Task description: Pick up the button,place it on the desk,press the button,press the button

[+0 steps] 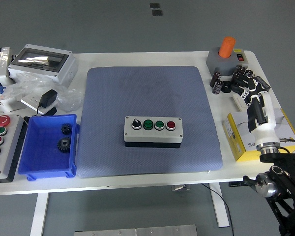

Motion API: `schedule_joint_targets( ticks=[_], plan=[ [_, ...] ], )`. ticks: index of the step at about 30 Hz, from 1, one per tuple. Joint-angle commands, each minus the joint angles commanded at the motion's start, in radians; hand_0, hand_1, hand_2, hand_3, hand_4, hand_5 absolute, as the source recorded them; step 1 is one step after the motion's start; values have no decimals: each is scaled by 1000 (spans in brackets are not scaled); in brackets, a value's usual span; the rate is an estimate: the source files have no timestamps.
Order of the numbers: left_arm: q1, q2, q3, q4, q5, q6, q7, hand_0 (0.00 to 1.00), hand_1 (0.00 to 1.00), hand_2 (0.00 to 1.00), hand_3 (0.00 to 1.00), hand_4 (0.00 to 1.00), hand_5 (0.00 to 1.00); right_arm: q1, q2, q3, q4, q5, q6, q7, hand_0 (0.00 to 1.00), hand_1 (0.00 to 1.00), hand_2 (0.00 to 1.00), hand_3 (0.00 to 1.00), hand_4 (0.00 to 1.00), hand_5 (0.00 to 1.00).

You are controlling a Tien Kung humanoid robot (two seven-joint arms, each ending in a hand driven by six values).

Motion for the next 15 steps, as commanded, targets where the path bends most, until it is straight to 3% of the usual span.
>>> schedule_joint_targets(
  ticks=[15],
  plan=[
    [13,0,-10,0,2,5,9,676,683,592,658,721,310,5,5,-23,-5,2,0,-5,696,656,705,689,866,701]
  ],
)
